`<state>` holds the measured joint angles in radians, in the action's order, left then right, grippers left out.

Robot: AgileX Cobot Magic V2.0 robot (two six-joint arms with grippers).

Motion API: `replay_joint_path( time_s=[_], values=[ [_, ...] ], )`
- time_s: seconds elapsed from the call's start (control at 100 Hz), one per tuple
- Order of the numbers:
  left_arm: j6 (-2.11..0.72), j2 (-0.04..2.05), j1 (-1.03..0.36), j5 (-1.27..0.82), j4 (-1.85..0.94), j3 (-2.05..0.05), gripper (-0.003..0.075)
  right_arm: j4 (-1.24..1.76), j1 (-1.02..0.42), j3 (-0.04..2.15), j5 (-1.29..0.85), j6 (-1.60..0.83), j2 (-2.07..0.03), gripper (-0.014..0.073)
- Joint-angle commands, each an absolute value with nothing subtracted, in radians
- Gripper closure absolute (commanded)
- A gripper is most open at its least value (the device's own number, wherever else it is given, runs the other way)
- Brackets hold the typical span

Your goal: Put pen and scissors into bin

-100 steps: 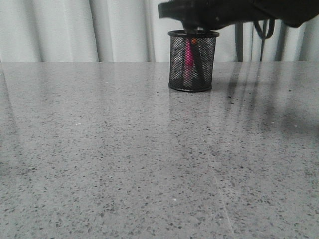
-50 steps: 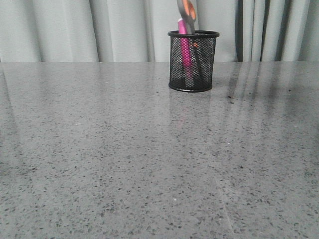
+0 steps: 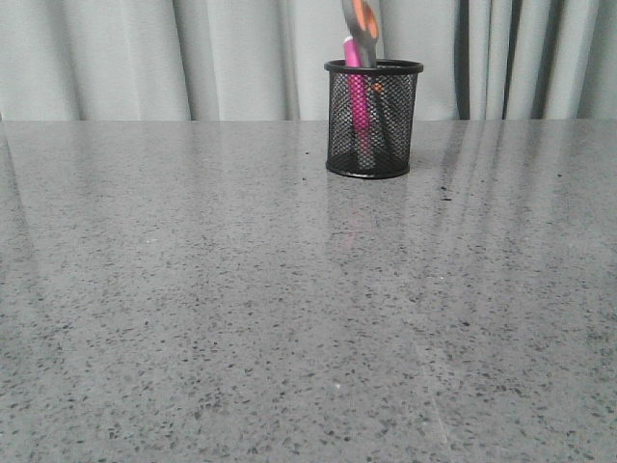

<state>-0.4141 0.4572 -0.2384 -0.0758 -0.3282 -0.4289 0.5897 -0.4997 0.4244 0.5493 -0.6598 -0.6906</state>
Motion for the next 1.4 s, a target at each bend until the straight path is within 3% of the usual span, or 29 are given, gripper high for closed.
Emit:
replay_joint_path(
  time_s=[0.0,0.39,1.39],
  values=[
    [-0.407,0.406,-0.236,0.038,-0.368,-0.406,0.0739,0.572,-0.492,0.368,0.588,-0.67,-0.564,0.067],
    [-0.407,0.092,-0.236,-0.03,-0.453,-0.21,0.0739,0.572,-0.492,0.099,0.435,-0.67,-0.213,0.067],
    [-0.407,0.038,-0.236,-0.04,-0.504,-0.196,0.0739,0.572,-0.492,0.08,0.425,-0.67,-0.203,0.067]
  ],
)
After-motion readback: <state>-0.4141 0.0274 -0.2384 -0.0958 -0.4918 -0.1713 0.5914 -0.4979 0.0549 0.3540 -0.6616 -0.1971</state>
